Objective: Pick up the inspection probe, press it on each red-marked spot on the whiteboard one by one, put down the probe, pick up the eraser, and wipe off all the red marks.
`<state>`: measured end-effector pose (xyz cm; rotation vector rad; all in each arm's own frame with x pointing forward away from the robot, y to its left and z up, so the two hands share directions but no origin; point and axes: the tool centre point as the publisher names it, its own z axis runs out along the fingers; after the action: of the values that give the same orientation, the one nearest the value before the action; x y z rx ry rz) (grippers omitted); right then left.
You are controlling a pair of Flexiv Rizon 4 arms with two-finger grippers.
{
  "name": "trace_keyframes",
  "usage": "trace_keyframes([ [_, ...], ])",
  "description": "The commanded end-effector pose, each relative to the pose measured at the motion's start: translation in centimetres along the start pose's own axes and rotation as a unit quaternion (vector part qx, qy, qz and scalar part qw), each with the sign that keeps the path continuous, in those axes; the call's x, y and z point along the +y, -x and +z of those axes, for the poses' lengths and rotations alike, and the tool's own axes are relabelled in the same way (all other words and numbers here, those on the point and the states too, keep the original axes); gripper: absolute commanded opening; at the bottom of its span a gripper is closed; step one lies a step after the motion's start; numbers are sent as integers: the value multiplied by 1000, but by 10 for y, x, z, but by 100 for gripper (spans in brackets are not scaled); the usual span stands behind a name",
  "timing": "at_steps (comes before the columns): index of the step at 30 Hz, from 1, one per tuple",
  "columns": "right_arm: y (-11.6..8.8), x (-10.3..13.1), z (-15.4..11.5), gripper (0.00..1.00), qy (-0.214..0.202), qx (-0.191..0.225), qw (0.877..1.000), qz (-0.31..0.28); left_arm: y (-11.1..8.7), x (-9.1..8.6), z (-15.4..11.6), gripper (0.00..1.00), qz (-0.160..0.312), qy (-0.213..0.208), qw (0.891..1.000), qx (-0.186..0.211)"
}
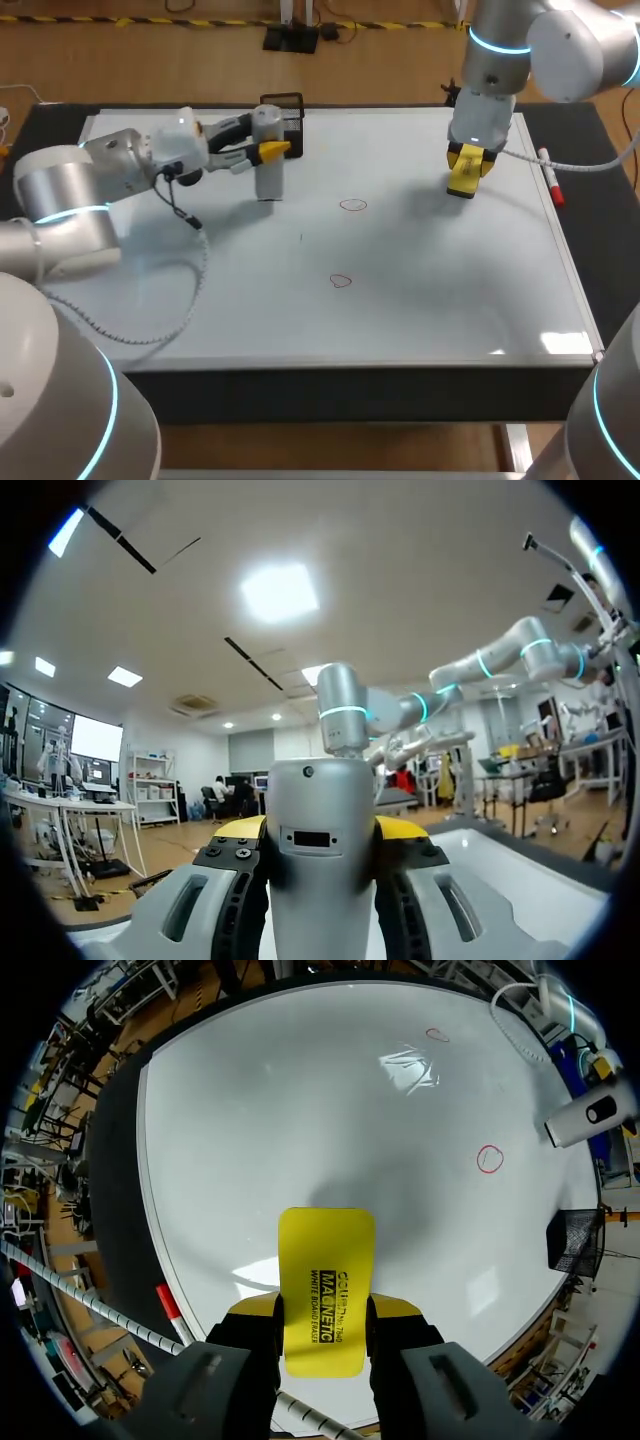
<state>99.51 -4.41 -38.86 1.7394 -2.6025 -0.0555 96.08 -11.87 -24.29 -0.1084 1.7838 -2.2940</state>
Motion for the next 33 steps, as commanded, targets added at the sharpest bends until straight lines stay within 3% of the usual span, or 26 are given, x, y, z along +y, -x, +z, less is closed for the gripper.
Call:
trace_keyframes([
  [1,0,-1,-1,0,0,2,1000,-1,-6,-13,-30,0,-1,3,1000,-18],
  [13,0,-1,-1,0,0,2,1000,-1,8,-27,-83,0,-16,0,1000,-24],
  [33,0,-1,-1,0,0,2,1000,-1,9,-40,-118,0,-7,-11,1000,-27],
])
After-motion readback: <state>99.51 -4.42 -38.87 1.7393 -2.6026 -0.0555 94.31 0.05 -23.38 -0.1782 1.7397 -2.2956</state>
